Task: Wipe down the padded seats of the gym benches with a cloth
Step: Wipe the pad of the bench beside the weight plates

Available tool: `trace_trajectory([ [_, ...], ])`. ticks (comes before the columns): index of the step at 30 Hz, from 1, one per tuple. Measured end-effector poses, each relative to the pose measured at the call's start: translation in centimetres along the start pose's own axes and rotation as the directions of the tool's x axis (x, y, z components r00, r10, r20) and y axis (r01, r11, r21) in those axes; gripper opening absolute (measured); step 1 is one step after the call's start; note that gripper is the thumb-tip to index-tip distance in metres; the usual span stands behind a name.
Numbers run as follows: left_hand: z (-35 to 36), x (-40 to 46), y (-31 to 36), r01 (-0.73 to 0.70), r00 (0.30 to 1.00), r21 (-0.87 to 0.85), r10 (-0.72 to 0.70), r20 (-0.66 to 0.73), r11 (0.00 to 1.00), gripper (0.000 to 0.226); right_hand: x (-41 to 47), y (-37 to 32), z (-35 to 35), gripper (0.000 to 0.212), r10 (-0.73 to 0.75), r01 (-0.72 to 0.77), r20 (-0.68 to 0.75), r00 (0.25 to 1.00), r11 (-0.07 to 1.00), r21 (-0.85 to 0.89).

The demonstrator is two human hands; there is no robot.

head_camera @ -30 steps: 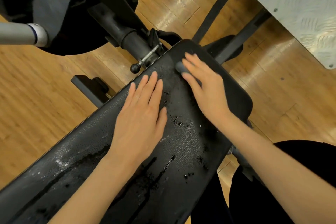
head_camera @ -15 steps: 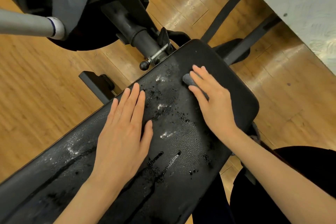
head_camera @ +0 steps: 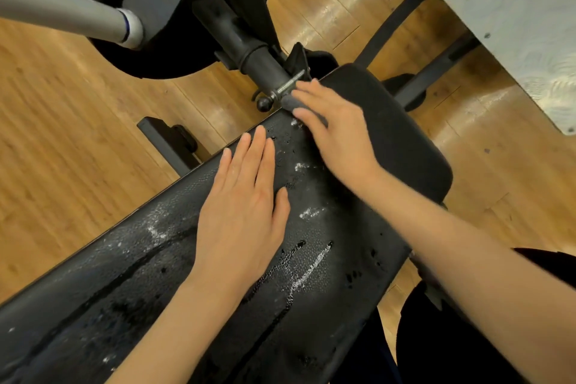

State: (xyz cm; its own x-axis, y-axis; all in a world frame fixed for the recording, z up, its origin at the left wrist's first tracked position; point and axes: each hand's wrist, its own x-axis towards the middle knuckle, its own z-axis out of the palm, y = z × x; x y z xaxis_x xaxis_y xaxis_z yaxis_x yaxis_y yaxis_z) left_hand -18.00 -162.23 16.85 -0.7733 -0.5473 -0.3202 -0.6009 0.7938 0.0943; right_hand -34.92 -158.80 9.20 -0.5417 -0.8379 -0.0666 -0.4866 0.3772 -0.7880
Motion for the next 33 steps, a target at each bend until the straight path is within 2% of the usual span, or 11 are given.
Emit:
trace_trajectory([
  [5,0.2,0.0,-0.1,-0.019,1.000,0.039,0.020,-0.021,0.999,0.064,4.6,0.8,-0.4,0.021,0.303,-0.312,-0.183,0.935,0.950,-0.026],
  [7,0.3,0.0,-0.1,-0.016,1.000,0.026,0.017,-0.021,1.000,0.064,2.2,-1.9,1.2,0.021,0.201,-0.204,-0.178,0.963,0.979,0.005],
  [11,0.2,0.1,0.0,-0.004,1.000,0.003,0.004,-0.023,1.000,0.065,-1.6,-3.2,1.7,0.030,-0.010,0.010,0.005,1.000,0.996,0.088],
  [13,0.3,0.2,0.0,-0.008,0.999,0.013,0.009,-0.036,1.000,0.064,0.8,-1.6,1.0,0.028,0.022,-0.022,-0.003,1.000,0.998,0.053],
  [17,0.4,0.1,-0.1,-0.017,0.999,0.026,0.018,-0.042,1.000,0.064,3.8,-0.5,0.4,0.024,0.300,-0.289,-0.181,0.937,0.954,0.084],
  [19,0.4,0.0,-0.1,-0.018,0.999,0.009,0.019,-0.038,1.000,0.064,0.9,-2.8,1.3,0.023,0.275,-0.259,-0.199,0.941,0.960,0.104],
  [21,0.4,0.0,-0.1,-0.012,0.999,-0.026,0.011,-0.036,1.000,0.064,-3.3,-4.6,1.8,0.027,0.181,-0.161,-0.123,0.976,0.975,0.153],
  [23,0.3,0.0,-0.1,-0.008,0.999,-0.029,0.007,-0.034,1.000,0.064,-4.3,-3.8,1.3,0.032,0.091,-0.084,-0.061,0.994,0.991,0.108],
  [26,0.2,0.0,-0.1,-0.012,0.999,-0.008,0.012,-0.031,1.000,0.065,0.1,-0.7,0.6,0.032,0.180,-0.172,-0.129,0.975,0.983,0.068],
  [29,0.2,0.1,-0.2,-0.014,1.000,-0.014,0.014,-0.012,1.000,0.065,0.4,-1.4,0.9,0.030,0.307,-0.278,-0.213,0.928,0.948,0.154],
  [33,-0.5,-0.7,-0.4,-0.014,1.000,-0.046,0.015,0.018,0.999,0.067,-6.3,-4.1,1.0,0.027,0.213,-0.190,-0.151,0.965,0.969,0.156],
])
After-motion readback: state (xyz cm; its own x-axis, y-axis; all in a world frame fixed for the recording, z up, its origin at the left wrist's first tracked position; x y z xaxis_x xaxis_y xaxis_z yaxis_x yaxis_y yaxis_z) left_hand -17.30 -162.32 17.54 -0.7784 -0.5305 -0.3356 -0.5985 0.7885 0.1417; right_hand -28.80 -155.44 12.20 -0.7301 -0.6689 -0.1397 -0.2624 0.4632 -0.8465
